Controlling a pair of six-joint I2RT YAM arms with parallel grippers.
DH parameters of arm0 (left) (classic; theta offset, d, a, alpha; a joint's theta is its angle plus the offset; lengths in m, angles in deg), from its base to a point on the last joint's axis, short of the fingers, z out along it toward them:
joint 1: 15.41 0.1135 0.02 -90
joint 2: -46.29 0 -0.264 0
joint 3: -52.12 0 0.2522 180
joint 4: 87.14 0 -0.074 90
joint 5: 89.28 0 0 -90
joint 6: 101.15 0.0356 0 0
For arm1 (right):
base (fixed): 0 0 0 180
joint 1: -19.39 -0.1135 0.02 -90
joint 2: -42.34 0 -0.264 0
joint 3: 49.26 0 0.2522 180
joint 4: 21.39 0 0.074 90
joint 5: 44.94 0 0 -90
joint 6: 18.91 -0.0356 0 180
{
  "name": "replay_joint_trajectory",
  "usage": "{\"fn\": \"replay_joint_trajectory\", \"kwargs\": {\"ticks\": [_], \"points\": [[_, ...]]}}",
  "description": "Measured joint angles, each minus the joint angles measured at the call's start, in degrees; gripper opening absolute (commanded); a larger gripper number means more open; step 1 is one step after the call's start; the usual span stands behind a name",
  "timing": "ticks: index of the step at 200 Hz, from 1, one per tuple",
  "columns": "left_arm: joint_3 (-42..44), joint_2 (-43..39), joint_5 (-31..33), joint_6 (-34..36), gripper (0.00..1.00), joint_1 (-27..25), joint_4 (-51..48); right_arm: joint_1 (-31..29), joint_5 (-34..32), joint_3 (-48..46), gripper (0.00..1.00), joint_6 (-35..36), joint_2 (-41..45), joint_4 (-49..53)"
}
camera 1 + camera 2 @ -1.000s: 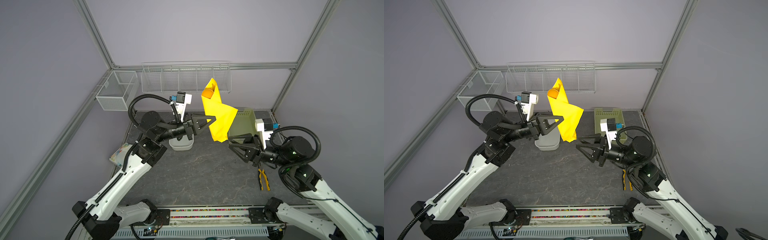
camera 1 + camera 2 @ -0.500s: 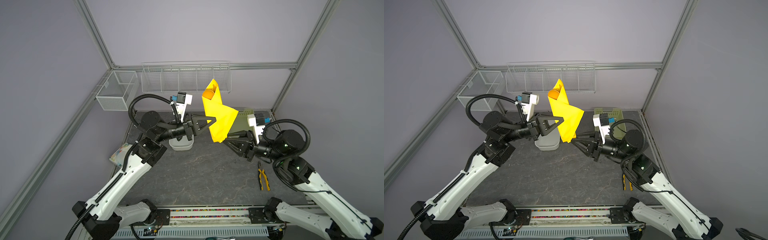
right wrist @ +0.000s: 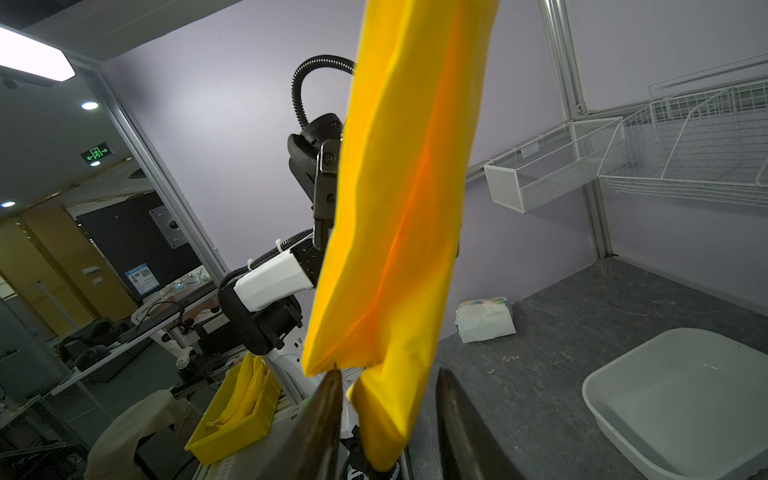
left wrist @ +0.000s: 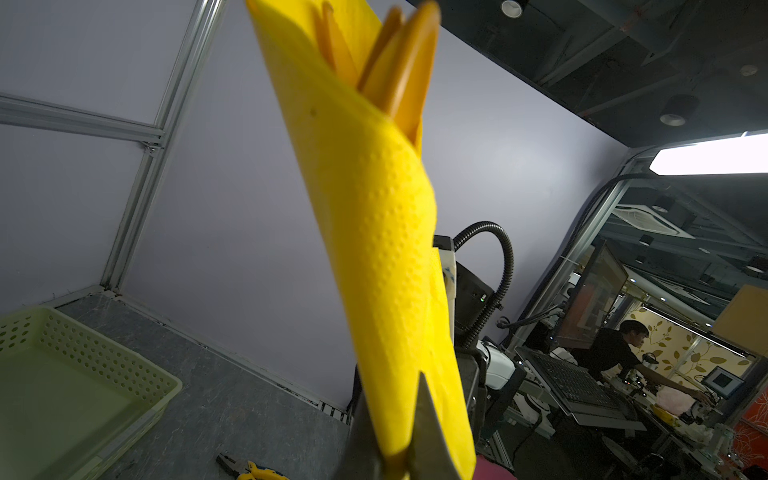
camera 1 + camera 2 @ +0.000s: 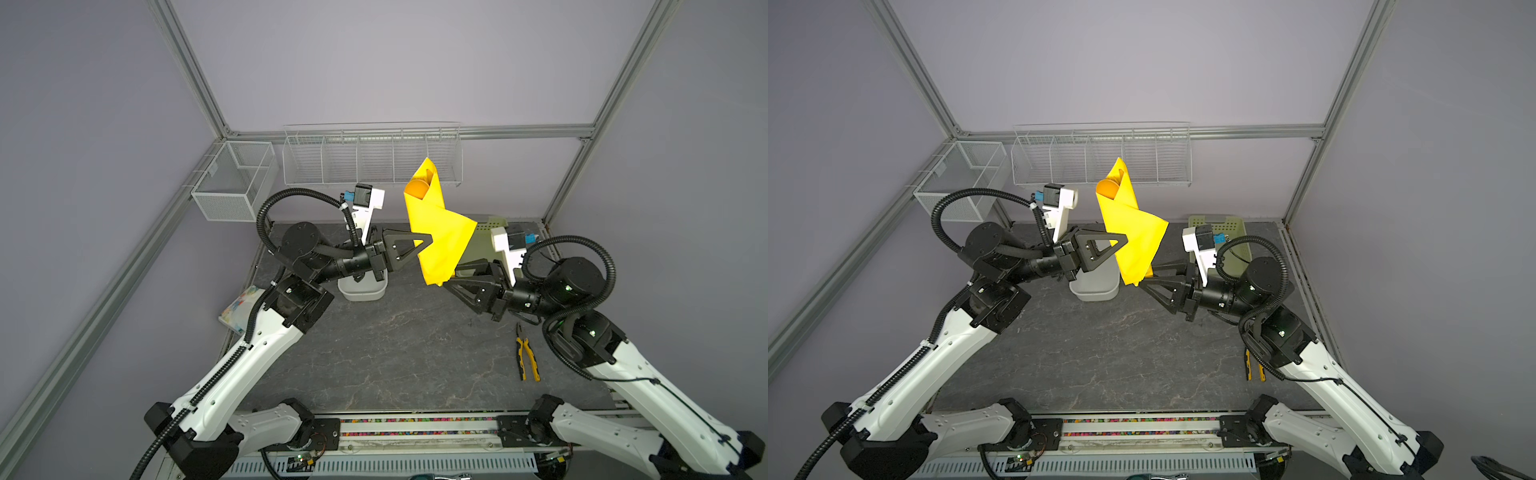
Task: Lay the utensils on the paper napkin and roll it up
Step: 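Hold the raised napkin roll between both grippers above the table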
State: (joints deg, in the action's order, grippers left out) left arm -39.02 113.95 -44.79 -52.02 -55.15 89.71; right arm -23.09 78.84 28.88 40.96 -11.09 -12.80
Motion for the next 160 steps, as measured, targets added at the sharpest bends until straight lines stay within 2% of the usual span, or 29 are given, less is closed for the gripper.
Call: {"fn": "replay_joint_trajectory", "kwargs": {"ticks": [26,54,89,127,147,160], "points": [[0.0,0.0,0.0,0.2,0.00,0.0,-0.2,0.0,0.1,0.0,0.43,0.0,0.3,-0.7],[0.0,0.0,0.0,0.2,0.00,0.0,-0.2,0.0,0.1,0.0,0.39,0.0,0.2,-0.9],[0.0,0.0,0.0,0.2,0.00,0.0,-0.2,0.0,0.2,0.0,0.30,-0.2,-1.2,-0.7],[0.0,0.0,0.0,0.2,0.00,0.0,-0.2,0.0,0.1,0.0,0.07,-0.6,-2.0,-0.5],[0.0,0.0,0.0,0.6,0.00,0.0,-0.1,0.0,-0.1,0.1,0.06,-0.7,-2.0,-0.4],[0.0,0.0,0.0,0.6,0.04,0.0,-0.2,0.0,-0.2,0.1,0.06,-0.6,-2.0,-0.3]]}}
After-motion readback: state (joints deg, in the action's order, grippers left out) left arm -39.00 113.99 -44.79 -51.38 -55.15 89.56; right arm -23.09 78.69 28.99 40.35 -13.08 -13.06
